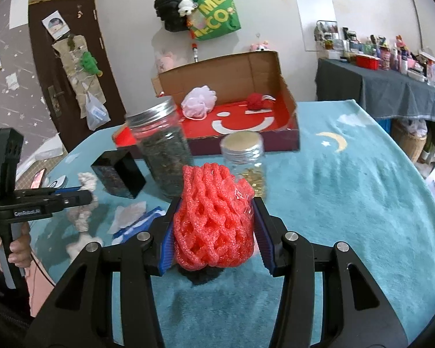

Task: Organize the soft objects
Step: 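Lift both held items and carry them over the box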

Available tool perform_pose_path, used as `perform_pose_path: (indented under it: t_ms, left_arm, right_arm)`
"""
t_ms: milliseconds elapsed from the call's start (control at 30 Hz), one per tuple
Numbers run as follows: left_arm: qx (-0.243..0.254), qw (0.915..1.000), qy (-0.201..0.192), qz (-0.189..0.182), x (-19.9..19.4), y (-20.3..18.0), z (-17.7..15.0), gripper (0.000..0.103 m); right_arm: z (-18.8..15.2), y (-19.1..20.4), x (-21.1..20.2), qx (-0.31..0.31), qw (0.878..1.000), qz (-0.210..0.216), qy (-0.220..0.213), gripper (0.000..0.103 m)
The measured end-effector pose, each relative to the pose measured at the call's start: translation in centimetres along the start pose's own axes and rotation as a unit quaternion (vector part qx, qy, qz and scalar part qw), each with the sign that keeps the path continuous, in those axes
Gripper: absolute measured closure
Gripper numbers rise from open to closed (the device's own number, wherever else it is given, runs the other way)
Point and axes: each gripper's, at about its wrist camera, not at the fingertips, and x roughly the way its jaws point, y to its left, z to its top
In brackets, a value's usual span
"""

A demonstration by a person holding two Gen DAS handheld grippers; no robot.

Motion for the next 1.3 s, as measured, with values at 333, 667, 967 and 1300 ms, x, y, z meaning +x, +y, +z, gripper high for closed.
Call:
perform_pose_path:
  t_ms: [333, 667, 967, 1300]
  left_arm:
    - [-0.002, 0.9981, 0.026, 0.056, 1.2, 5.2, 0.3, 0.072]
    - [0.077, 0.9958, 0.029, 0.04, 2.8, 6.8, 3.6, 0.072]
    - [0.104, 0.9931, 0.055, 0.008, 4.8, 7.9, 6.3, 0.072]
    - [0.122, 0.9908, 0.051, -0.029, 4.7, 7.9, 9.1, 0.072]
  right_arm:
    - [1.1, -3.8, 0.6, -0.008, 0.999, -0.024, 0.022, 0.058]
    - [3.0, -7.8, 3.8, 0.018, 0.997, 0.027, 0.065, 0.058]
    - [5.6, -9.8, 6.4, 0.019, 0.994, 0.067, 0.09, 0.058]
    - [8.3, -10.2, 7.9, 0.017, 0.988, 0.113, 0.099, 0.058]
